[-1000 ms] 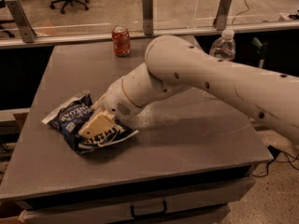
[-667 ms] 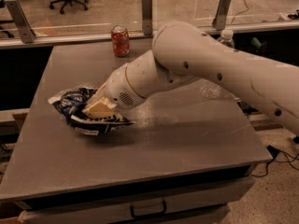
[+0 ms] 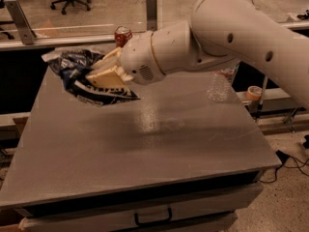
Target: Pick blue chip bag
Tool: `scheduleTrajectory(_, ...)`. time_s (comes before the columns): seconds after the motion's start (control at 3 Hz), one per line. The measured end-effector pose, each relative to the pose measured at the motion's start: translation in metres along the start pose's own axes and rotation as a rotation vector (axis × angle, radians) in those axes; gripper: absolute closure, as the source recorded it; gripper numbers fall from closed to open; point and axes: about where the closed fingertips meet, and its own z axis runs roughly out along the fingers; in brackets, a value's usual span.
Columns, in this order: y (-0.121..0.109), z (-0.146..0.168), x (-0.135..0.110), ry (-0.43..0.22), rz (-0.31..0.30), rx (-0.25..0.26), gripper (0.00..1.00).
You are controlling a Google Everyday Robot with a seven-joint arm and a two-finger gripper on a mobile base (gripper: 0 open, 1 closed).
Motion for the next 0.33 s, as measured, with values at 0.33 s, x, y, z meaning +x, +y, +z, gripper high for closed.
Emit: scheduleTrajectory(0.33,0.0008,-0.0007,-0.0048,-0.009,-0.016,0.000,1.00)
